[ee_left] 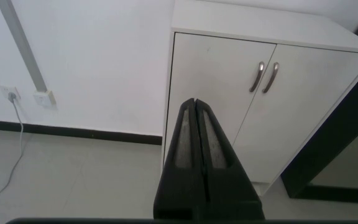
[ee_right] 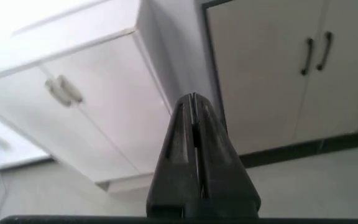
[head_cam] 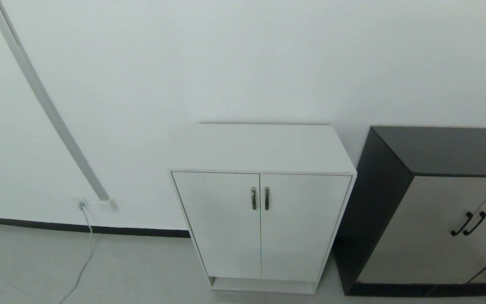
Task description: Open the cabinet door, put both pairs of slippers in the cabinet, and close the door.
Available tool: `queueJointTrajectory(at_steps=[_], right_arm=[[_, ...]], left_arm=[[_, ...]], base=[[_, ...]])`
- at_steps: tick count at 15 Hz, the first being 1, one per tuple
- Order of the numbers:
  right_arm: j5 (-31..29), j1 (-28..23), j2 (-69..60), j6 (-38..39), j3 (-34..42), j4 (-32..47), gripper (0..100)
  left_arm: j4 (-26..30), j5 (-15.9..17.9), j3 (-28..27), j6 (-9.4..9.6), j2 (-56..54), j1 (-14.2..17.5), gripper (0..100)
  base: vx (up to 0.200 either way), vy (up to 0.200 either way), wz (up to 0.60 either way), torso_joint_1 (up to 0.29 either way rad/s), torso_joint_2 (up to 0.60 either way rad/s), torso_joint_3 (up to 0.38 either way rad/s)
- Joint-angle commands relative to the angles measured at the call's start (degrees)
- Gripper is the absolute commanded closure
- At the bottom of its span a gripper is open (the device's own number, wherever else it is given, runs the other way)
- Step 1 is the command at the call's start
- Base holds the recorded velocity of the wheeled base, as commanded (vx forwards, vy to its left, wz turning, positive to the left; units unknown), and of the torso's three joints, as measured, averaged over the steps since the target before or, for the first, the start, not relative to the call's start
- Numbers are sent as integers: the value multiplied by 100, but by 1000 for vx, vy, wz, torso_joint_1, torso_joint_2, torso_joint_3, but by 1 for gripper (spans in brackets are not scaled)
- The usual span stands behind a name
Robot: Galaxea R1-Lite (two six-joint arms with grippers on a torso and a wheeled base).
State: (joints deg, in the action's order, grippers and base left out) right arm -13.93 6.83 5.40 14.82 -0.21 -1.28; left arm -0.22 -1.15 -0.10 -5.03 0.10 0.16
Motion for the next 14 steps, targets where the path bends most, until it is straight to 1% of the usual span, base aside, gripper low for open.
queueJointTrajectory(at_steps=[1, 2, 3, 4, 5, 6, 7, 8, 10, 11, 12, 13, 14], right_arm=[[-57, 3, 31, -533, -32, 49, 100], [-74, 3, 22, -1043, -23, 40, 100], [93, 3, 31, -2001, -14, -48, 100], [699, 3, 31, -2388, 12, -162, 100], [1393, 3, 31, -2396, 21, -215, 100], [1692, 3, 31, -2300, 21, -197, 100], [1842, 38, 40, -2115, 21, -188, 100], [1850, 223, 40, -2115, 21, -188, 100], [1894, 258, 31, -2247, 21, -127, 100], [2167, 275, 40, -2203, 3, 269, 100], [2176, 486, 49, -2036, 12, 172, 100], [1965, 495, 31, -2010, 12, 146, 100], [1894, 117, 93, -1983, 21, 154, 100]], left_arm=[[-4, 0, 1, 2, 8, 2, 100], [-4, 0, 1, 2, 8, 2, 100], [-4, 0, 1, 2, 8, 2, 100], [-4, 0, 1, 2, 8, 2, 100], [-4, 0, 1, 2, 8, 2, 100], [-4, 0, 1, 2, 8, 2, 100], [-4, 0, 1, 2, 8, 2, 100], [-4, 0, 1, 2, 8, 2, 100], [-4, 0, 1, 2, 8, 2, 100], [-4, 0, 1, 11, 8, 2, 100], [-4, 0, 1, 2, 8, 2, 100], [-4, 0, 1, 2, 8, 2, 100], [-4, 0, 1, 2, 8, 2, 100]], base=[[0, 0, 0, 0, 0, 0], [0, 0, 0, 0, 0, 0], [0, 0, 0, 0, 0, 0], [0, 0, 0, 0, 0, 0], [0, 0, 0, 0, 0, 0], [0, 0, 0, 0, 0, 0], [0, 0, 0, 0, 0, 0], [0, 0, 0, 0, 0, 0], [0, 0, 0, 0, 0, 0], [0, 0, 0, 0, 0, 0], [0, 0, 0, 0, 0, 0], [0, 0, 0, 0, 0, 0], [0, 0, 0, 0, 0, 0]])
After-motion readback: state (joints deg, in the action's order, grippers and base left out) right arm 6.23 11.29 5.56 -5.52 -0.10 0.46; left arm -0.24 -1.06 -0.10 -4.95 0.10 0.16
